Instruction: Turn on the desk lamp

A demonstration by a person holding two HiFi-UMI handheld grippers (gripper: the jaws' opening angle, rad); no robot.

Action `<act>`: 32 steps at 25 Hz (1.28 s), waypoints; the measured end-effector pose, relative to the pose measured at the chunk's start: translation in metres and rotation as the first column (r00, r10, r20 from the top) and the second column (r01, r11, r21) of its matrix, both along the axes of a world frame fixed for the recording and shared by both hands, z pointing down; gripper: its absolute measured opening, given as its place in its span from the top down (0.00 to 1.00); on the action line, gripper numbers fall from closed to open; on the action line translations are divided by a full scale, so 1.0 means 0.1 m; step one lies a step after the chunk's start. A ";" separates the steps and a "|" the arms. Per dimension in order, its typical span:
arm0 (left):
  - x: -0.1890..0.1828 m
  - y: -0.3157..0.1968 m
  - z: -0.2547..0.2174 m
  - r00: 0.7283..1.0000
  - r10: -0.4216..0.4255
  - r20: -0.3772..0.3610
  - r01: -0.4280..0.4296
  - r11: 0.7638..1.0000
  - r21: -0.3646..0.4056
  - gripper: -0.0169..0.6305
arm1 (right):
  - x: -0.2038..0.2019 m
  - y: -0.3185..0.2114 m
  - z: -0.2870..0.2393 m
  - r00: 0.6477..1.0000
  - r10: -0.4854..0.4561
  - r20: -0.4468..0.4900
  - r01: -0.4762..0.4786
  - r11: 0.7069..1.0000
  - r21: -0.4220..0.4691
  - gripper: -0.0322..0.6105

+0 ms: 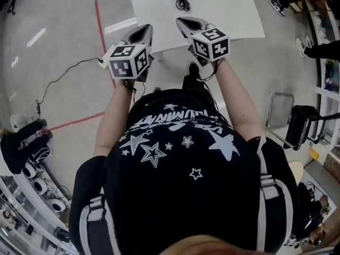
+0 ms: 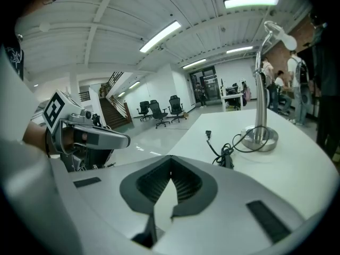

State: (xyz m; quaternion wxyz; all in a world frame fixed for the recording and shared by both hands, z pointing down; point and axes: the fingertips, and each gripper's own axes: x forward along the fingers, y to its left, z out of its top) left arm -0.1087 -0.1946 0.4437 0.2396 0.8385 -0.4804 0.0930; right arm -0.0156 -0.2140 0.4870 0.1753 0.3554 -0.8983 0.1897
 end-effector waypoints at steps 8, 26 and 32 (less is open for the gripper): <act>-0.11 0.37 -0.04 0.992 0.122 -0.028 -0.122 0.992 0.018 0.96 | -0.04 0.51 -0.09 0.990 0.138 -0.024 -0.137 0.990 0.031 0.94; 0.28 1.02 -0.31 0.958 0.276 -0.073 -0.271 0.960 0.072 0.96 | 0.40 1.46 -0.41 0.928 0.371 -0.031 -0.367 0.925 0.102 0.95; 0.38 1.27 -0.37 0.959 0.278 -0.052 -0.273 0.958 0.084 0.96 | 0.52 1.72 -0.39 0.926 0.378 -0.019 -0.375 0.922 0.101 0.95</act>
